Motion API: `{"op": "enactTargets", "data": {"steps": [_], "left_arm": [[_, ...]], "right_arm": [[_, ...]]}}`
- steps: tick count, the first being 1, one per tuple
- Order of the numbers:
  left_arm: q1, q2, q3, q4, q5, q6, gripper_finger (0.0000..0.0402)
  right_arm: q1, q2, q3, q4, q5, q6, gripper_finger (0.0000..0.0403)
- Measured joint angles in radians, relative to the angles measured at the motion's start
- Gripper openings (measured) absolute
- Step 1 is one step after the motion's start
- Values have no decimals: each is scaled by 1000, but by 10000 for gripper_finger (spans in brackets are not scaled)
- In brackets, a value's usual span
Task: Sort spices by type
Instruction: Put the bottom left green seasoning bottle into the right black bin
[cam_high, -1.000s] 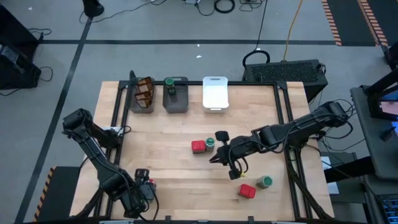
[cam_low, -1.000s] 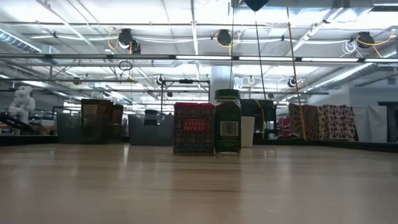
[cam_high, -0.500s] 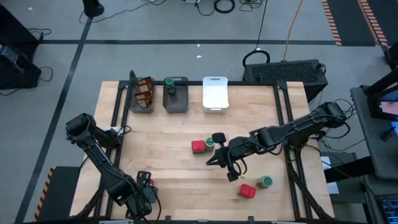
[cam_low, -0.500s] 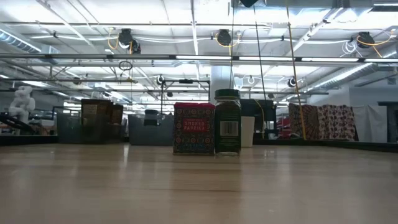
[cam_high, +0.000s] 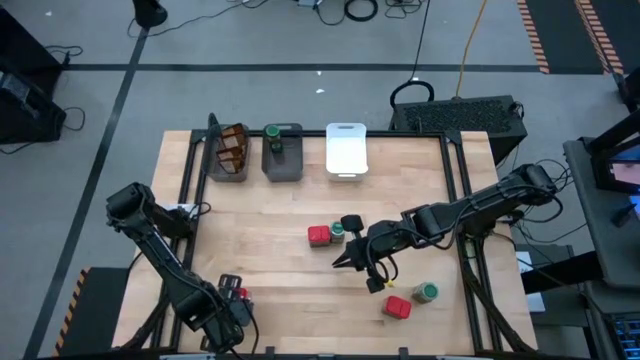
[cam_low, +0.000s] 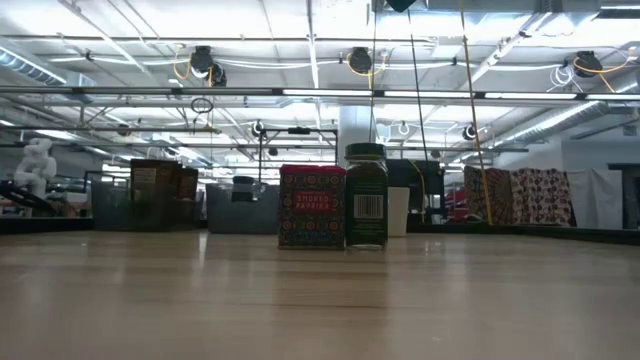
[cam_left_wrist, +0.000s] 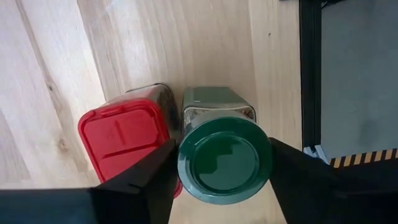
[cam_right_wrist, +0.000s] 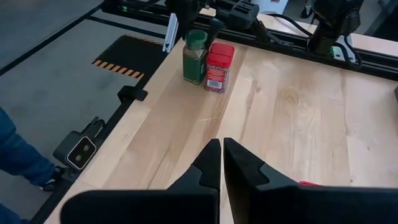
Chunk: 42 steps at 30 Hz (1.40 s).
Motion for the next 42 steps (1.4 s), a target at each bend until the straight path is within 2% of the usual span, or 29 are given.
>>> {"op": "enactTargets", "data": {"steps": [9,18,26,35,42], "left_arm": [[1,-9,0,5,2,-6,214],[70,-123,28,25,3,25,214],[206,-199,81,33,2,123,214],[415,-279,149,-82,1,276,214],[577,-312,219,-187,-5,495,214]], "right_arm": [[0,0,0,-3,-1,0,0],[-8,0,0,-5,-1,0,0],[-24,0,0,-5,0,3,0],[-55,-4,0,-7,3,45,0],[-103,-23,0,-11,3,66,0]]}}
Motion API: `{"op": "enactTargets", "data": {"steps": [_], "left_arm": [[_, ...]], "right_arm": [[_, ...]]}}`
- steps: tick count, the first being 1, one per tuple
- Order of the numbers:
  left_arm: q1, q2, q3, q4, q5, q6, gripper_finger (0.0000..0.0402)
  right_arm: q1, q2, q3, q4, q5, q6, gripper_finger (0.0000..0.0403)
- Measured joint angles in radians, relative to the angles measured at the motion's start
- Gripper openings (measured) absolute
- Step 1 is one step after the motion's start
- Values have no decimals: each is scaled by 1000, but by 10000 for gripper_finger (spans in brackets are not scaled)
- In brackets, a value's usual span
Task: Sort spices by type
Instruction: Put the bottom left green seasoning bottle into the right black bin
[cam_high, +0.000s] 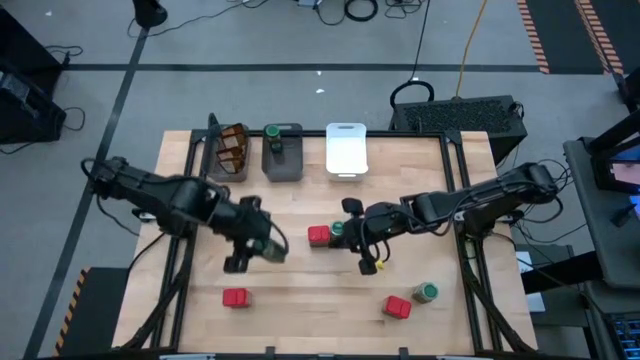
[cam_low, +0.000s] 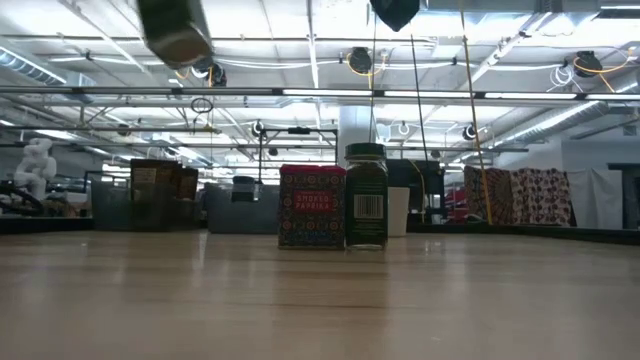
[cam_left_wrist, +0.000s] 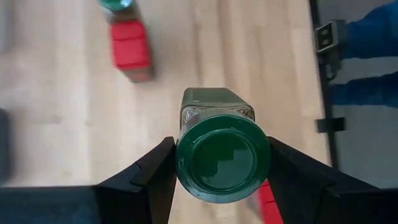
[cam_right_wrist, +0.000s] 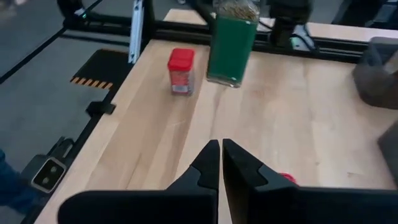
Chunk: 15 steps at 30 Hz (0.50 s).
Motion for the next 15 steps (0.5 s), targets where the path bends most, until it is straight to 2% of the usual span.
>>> {"op": "enactTargets", "data": {"steps": [5,11,15], "left_arm": [[139,0,47,-39,0,162,214],[341,0,62,-39,4,327,214],[484,5,62,-37,32,422,214]], "right_arm": [[-51,-51,0,-10,-1,-10,0],[-165,-153,0,-80,-16,-114,0],[-307,-208,0,-91,-152,-191,0]]}}
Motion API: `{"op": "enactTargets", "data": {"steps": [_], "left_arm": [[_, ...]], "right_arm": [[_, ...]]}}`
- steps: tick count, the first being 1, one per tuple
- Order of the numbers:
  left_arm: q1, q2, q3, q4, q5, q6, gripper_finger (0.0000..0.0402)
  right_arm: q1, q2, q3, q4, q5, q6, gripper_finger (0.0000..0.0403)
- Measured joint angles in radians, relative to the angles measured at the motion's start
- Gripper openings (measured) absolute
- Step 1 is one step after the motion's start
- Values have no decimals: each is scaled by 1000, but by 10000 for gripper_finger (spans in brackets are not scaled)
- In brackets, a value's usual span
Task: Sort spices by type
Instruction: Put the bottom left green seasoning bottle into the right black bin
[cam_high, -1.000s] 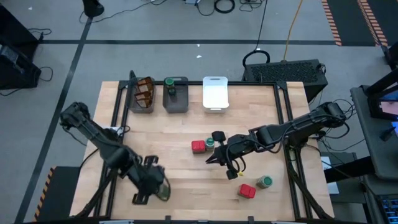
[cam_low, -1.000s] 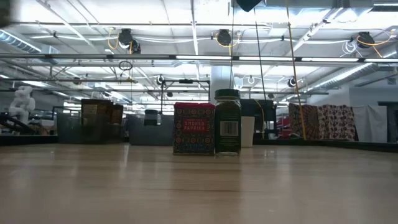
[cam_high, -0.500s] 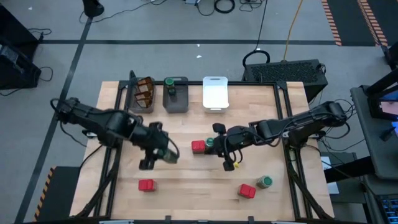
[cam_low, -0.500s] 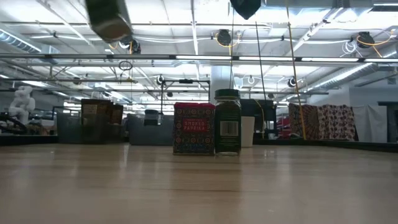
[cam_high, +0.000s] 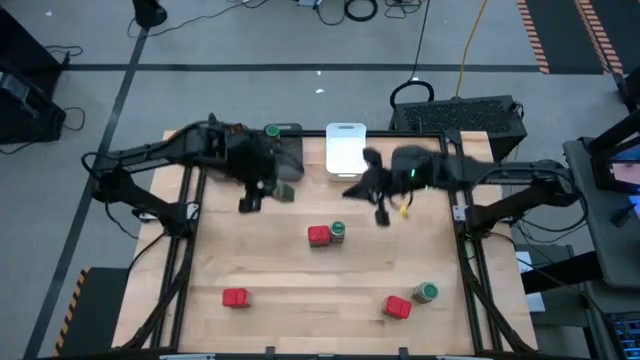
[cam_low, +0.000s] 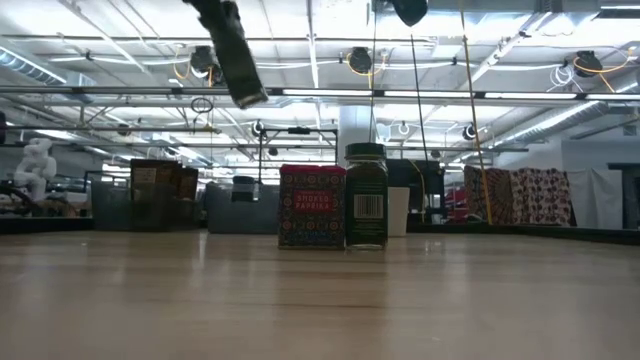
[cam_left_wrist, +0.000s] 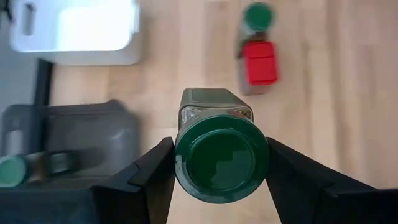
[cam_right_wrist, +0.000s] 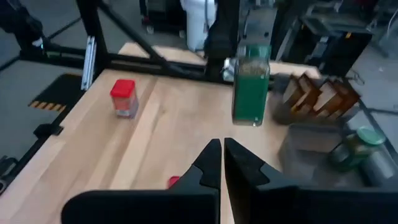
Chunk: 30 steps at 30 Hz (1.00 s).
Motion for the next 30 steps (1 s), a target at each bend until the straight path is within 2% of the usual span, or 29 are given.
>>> {"op": "enactTargets", "data": {"steps": [5,10,17,22,30], "left_arm": [[168,10,0,16,9,98,214],[315,23,0,35,13,159,214],[483,60,0,97,14,329,214],[571,131,0,137,14,437,214],[570,205,0,128,20,627,214]], "right_arm": [[-177,-5,0,-10,-192,-58,0],[-291,21,0,-7,-318,-91,0],[-367,57,0,8,-327,-75,0],[-386,92,-1,117,-325,30,0],[-385,128,-1,168,-320,74,0]]}}
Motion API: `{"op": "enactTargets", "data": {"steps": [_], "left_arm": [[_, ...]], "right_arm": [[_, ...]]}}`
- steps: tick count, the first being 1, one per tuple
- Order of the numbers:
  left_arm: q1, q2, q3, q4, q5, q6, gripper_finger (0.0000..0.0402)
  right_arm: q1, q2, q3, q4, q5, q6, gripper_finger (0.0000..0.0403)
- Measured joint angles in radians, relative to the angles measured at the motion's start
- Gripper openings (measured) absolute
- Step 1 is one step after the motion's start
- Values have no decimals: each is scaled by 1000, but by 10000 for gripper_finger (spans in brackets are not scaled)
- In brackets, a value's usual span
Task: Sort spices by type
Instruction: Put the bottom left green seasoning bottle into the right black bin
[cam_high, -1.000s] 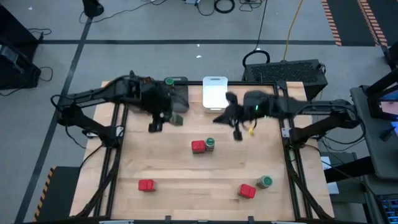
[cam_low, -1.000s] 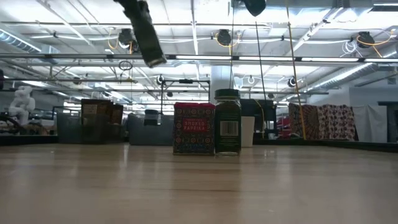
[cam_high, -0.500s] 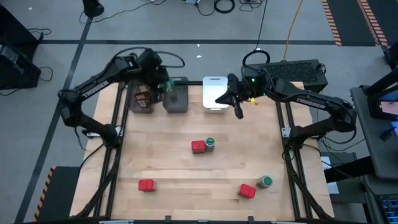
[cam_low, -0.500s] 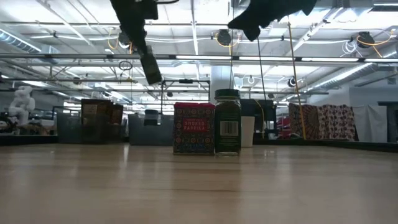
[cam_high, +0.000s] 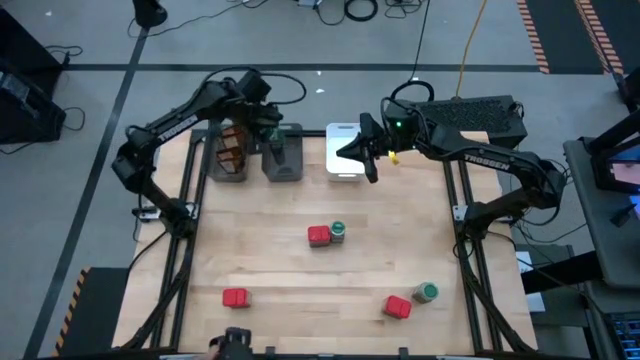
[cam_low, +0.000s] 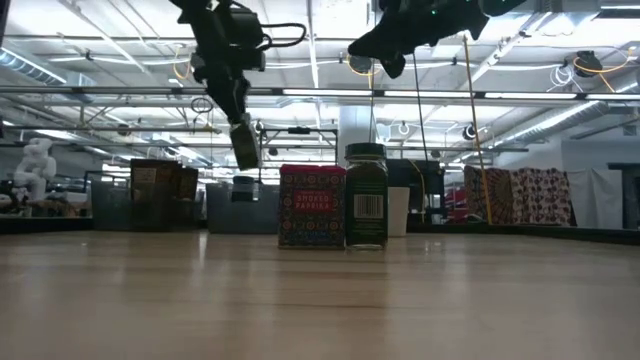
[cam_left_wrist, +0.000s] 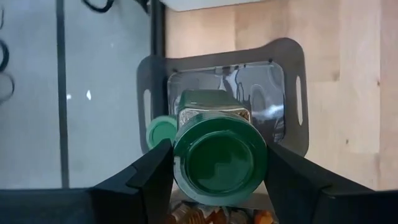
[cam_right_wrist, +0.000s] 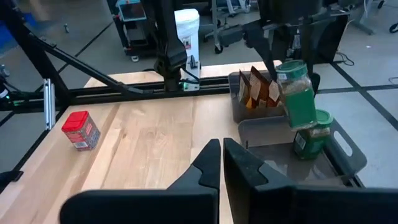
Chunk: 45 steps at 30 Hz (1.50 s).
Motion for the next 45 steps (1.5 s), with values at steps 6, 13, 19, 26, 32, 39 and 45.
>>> {"op": "enactTargets", "data": {"steps": [6,13,19,26,32,39,45], "left_arm": [[-17,30,0,-1,-1,132,214],[-43,80,0,-27,-3,267,214],[-63,144,-1,-53,-45,378,214],[-64,219,-1,-51,-80,390,214],[-76,269,-1,-50,-82,388,214],[-82,281,-1,-49,-82,353,214],[-70,281,-1,-50,-81,199,214]], "right_arm": [[0,3,0,-1,2,18,0],[1,3,0,-2,2,5,0],[-4,3,0,-3,3,-8,0],[-5,3,0,-7,5,-19,0],[-5,3,0,-19,5,-26,0],[-5,3,0,-54,3,-31,0],[-5,3,0,-71,2,-37,0]]}}
